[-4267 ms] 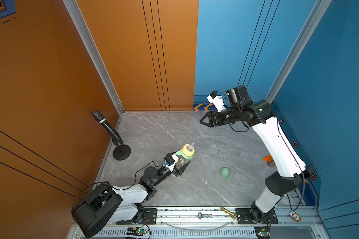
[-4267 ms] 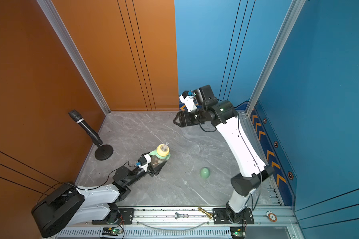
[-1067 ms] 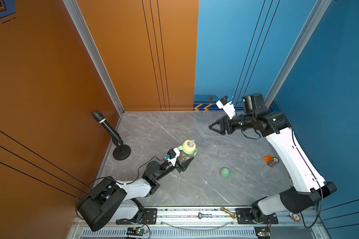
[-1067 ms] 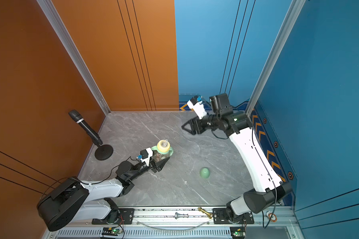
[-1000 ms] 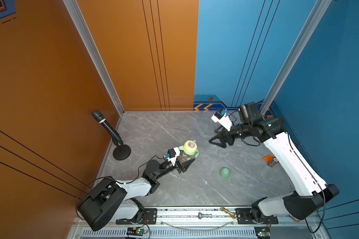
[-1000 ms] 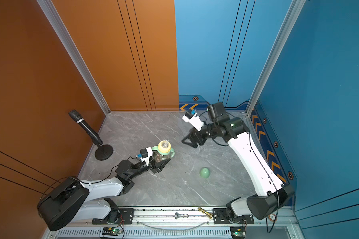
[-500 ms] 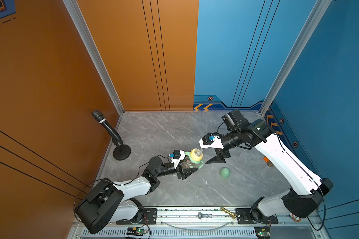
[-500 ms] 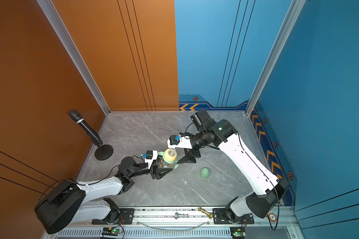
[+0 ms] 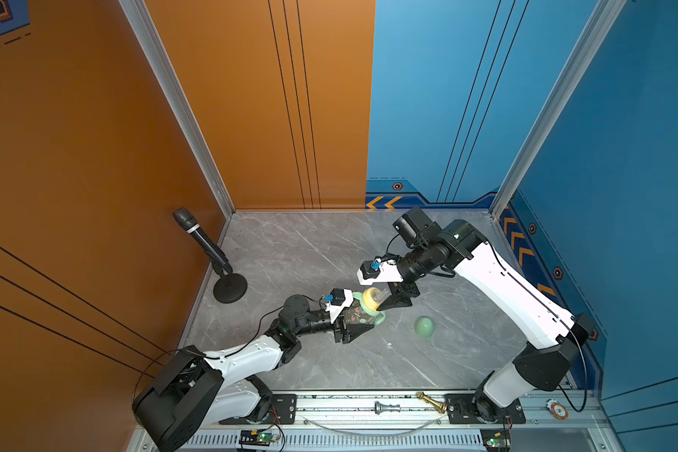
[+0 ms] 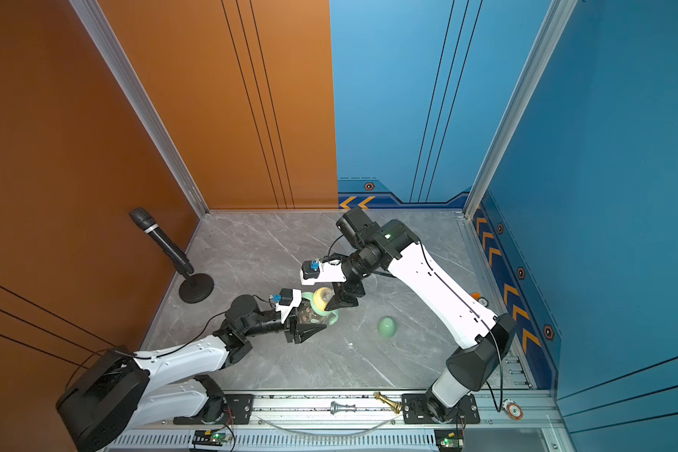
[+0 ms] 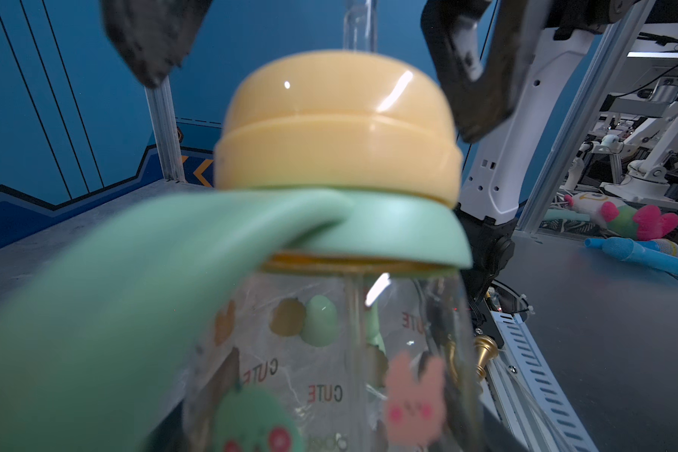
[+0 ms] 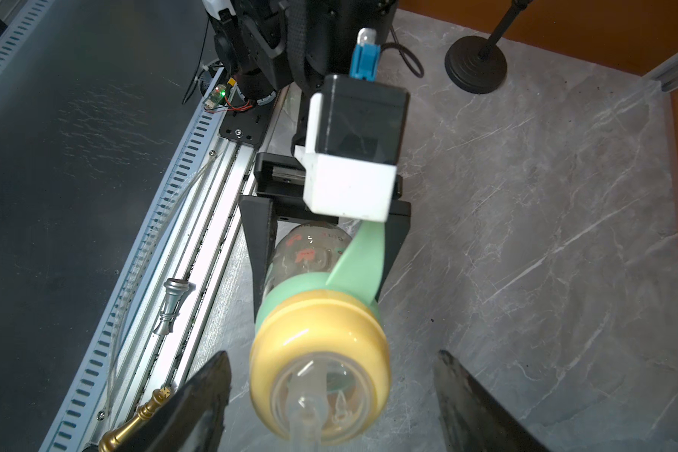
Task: Assemble the baby bottles
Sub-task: Screw the nipple onto the baby bottle.
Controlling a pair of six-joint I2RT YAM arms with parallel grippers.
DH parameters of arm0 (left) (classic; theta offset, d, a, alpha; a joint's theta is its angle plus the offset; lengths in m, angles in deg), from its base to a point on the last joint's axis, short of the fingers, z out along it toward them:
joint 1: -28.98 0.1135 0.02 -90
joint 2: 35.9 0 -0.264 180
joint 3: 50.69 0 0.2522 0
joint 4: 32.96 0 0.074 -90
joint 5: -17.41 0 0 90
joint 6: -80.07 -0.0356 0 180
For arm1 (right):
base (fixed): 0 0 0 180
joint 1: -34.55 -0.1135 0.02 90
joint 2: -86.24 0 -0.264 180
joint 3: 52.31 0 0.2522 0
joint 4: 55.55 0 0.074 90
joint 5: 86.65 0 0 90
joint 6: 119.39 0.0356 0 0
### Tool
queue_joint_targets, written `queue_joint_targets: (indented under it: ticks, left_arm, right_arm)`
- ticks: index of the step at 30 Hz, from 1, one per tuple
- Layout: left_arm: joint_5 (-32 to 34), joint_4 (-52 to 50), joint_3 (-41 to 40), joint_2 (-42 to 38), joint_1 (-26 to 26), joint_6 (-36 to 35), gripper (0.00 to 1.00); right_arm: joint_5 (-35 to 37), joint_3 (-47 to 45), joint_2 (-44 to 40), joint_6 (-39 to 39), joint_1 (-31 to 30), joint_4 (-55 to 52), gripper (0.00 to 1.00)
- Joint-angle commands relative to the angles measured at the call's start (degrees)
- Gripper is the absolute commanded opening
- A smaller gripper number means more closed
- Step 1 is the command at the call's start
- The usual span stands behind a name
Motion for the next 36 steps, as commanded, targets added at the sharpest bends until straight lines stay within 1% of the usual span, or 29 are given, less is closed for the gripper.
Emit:
queue_joint_targets:
  ticks: [1,4,7,10,13,16,21,23,24,26,27,28,29,30,31,32,33,34,36]
  left_arm:
    - [-0.4,-0.3,1.9,-1.2,-0.5,-1.6,0.04]
    - [-0.4,-0.8,2.0,-1.6,-0.5,-1.9,0.04]
    - [-0.4,-0.8,1.9,-1.6,-0.5,-2.1,0.04]
    - [-0.4,-0.8,1.9,-1.9,-0.5,-2.1,0.04]
    - [-0.5,-0.9,1.9,-2.1,-0.6,-2.2,0.04]
    - [-0.2,-0.8,1.9,-2.5,-0.6,-2.4,0.04]
    - [1.1,-2.0,2.1,-3.3,-0.6,-3.3,0.04]
    - [4.9,-2.0,1.5,-4.2,-0.7,-4.7,0.04]
    - [8.0,-2.0,1.1,-4.7,-1.2,-6.1,0.04]
    - [19.0,-1.9,-0.1,-6.4,-3.9,-11.8,0.04]
    - [25.9,-1.9,-0.5,-7.2,-5.9,-15.4,0.03]
    - [32.9,-1.9,-0.7,-7.7,-8.1,-19.9,0.03]
    - [39.1,-0.9,-0.8,-7.5,-9.7,-23.3,0.03]
    - [42.6,1.3,-1.2,-6.6,-10.3,-25.7,0.03]
    - [45.5,5.0,-1.9,-5.4,-11.0,-28.5,0.03]
    - [48.7,8.6,-2.4,-3.7,-11.7,-30.9,0.03]
    - [50.8,10.8,-2.5,-2.2,-12.0,-32.7,0.03]
    - [51.9,12.6,-2.7,-0.8,-12.6,-34.8,0.03]
    - [53.9,14.7,-2.6,1.3,-13.7,-36.9,0.02]
  right_arm:
    - [0.9,1.1,1.0,-0.1,-1.1,-3.2,0.81]
    - [0.5,0.8,1.0,0.0,-1.2,-3.3,0.8]
    - [1.1,0.7,1.3,0.1,-0.9,-3.3,0.78]
    - [1.3,0.3,1.8,0.6,-1.1,-3.3,0.75]
    - [2.2,-0.1,2.3,1.0,-1.2,-2.9,0.69]
    - [2.4,-0.4,2.6,1.9,-1.3,-2.5,0.67]
    - [2.6,-0.5,2.3,3.9,-1.3,-1.4,0.53]
    - [3.4,-0.7,2.3,7.2,-1.7,-0.2,0.42]
    - [3.7,-0.8,2.4,9.5,-1.9,0.7,0.4]
    - [5.6,-0.8,3.1,17.4,-2.7,3.9,0.32]
    - [7.2,-0.8,3.7,23.5,-2.8,6.0,0.32]
    - [10.7,-0.8,4.9,33.9,-2.9,9.1,0.33]
    - [15.1,0.4,6.9,45.6,-2.8,11.4,0.32]
    - [17.3,3.2,9.7,54.2,-2.7,10.3,0.28]
    - [19.1,8.5,13.6,62.9,-2.5,6.6,0.24]
    - [17.4,13.6,17.5,70.5,-1.6,3.1,0.22]
    - [16.3,16.1,20.0,77.0,-0.9,1.4,0.15]
    - [15.9,18.2,21.9,82.1,-0.7,-0.1,0.13]
    - [16.9,18.8,22.2,88.8,-1.2,1.3,0.1]
